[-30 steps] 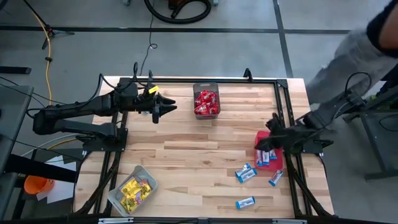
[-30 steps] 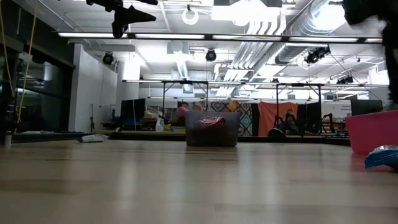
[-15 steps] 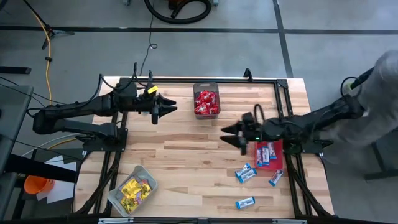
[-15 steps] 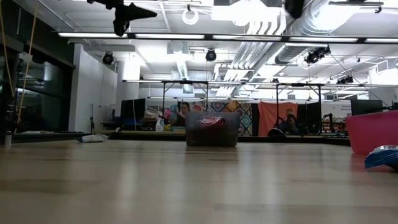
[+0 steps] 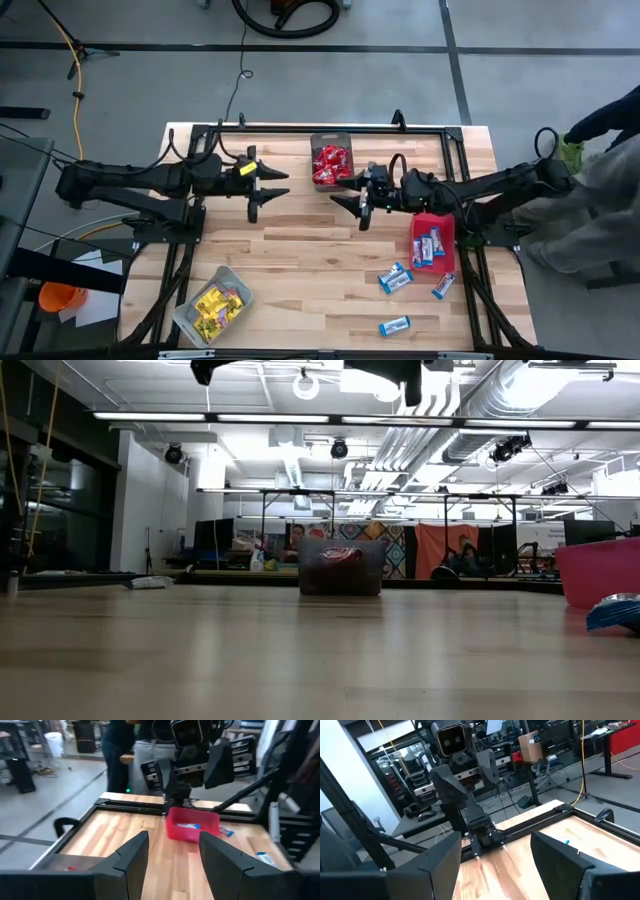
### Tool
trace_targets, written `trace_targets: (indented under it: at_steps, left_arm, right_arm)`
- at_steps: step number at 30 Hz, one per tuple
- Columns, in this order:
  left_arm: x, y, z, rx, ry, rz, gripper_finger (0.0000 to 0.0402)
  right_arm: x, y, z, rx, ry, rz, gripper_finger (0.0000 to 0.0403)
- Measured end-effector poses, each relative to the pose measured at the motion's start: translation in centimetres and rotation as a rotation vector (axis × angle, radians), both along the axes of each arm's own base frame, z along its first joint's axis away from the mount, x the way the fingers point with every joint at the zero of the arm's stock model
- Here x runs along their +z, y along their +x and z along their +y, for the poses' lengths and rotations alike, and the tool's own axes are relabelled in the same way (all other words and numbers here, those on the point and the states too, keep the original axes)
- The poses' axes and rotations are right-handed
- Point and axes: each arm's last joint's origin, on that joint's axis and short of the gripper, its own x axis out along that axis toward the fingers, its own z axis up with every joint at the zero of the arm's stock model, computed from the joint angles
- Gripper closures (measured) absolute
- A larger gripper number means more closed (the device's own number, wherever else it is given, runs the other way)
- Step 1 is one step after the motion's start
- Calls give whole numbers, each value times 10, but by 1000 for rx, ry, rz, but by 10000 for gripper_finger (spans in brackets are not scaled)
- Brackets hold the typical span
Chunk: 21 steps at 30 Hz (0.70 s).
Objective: Sort candy
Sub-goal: Put the white chocolate candy into the red bin
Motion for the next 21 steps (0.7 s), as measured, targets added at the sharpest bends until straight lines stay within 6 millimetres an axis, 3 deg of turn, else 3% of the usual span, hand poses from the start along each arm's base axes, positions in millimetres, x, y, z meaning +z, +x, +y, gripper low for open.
trace_targets:
  at_steps: [6, 9, 11, 14, 21]
  left_arm:
    - [0, -1, -1, 137, -28, -6, 238]
    - [-7, -5, 11, 454, -149, -1, 241]
    - [-17, -11, 24, 638, -233, 45, 247]
    - [-35, -19, 51, 721, -419, 174, 258]
    - [-97, -43, 116, 962, -679, 718, 276]
  right_arm:
    - [0, 1, -8, 5, -2, 0, 169]
    - [0, 1, -13, -12, -2, 0, 169]
    - [0, 1, -17, -27, 2, -2, 169]
    - [0, 1, -23, -46, 19, -4, 169]
    - [-1, 1, -34, -77, 27, 2, 169]
